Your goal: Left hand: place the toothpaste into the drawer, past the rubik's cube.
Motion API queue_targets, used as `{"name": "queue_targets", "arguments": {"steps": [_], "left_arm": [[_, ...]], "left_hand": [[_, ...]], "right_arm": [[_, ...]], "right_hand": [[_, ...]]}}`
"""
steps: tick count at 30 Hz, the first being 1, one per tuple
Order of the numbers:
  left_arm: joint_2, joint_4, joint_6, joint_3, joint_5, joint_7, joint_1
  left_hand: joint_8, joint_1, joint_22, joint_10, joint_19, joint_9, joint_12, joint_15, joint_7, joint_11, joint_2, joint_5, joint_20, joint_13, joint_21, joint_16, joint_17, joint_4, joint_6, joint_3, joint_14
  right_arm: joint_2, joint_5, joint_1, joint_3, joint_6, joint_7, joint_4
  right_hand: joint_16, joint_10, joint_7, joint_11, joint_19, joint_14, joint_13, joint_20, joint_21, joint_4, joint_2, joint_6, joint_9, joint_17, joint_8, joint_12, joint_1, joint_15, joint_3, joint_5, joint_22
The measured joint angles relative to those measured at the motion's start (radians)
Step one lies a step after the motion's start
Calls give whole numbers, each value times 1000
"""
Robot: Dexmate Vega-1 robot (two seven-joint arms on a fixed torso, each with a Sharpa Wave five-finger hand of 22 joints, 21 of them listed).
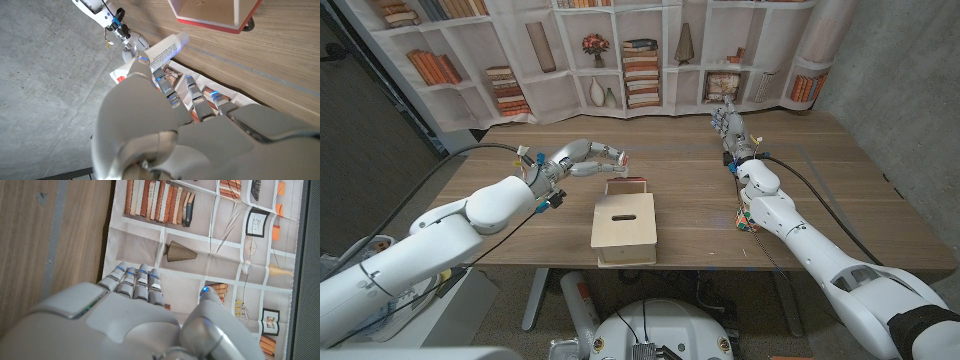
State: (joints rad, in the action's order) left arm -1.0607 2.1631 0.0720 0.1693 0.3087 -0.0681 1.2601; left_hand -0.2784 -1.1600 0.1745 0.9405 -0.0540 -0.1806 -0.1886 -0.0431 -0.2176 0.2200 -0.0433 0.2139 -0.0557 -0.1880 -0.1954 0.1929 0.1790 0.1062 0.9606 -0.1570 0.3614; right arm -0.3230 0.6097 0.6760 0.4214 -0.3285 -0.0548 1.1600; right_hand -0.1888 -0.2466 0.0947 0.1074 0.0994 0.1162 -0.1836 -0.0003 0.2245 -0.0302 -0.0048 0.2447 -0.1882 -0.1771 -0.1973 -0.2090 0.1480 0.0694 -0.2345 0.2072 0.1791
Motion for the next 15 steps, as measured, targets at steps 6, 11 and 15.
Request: {"name": "queue_targets", "arguments": {"steps": [6,11,15], "left_arm": [[11,-16,0,9,5,5,-4],[17,-24,-1,21,5,12,-12],[20,-30,-1,31,5,15,-19]], "left_hand": [[5,0,0,-4,-4,0,0,-4,3,-4,0,0,-4,0,0,0,0,0,-4,0,-4],[9,0,0,-6,-4,0,0,-4,3,-6,0,0,-4,0,0,0,0,0,-4,0,-4],[9,3,0,-11,-4,0,0,2,3,0,-3,0,-4,0,0,0,0,-3,-4,3,-9]], "right_arm": [[3,-1,-6,2,5,3,-10],[4,-1,-10,4,6,6,-17],[4,-1,-12,5,7,8,-19]], "right_hand": [[0,0,0,0,0,0,0,0,-3,-3,0,0,0,0,0,0,0,0,3,0,0],[0,0,0,0,0,0,0,0,-3,-3,0,0,0,0,0,0,0,0,3,0,0],[0,0,0,0,0,0,0,0,-3,-3,0,0,0,0,0,0,0,0,3,0,0]]}}
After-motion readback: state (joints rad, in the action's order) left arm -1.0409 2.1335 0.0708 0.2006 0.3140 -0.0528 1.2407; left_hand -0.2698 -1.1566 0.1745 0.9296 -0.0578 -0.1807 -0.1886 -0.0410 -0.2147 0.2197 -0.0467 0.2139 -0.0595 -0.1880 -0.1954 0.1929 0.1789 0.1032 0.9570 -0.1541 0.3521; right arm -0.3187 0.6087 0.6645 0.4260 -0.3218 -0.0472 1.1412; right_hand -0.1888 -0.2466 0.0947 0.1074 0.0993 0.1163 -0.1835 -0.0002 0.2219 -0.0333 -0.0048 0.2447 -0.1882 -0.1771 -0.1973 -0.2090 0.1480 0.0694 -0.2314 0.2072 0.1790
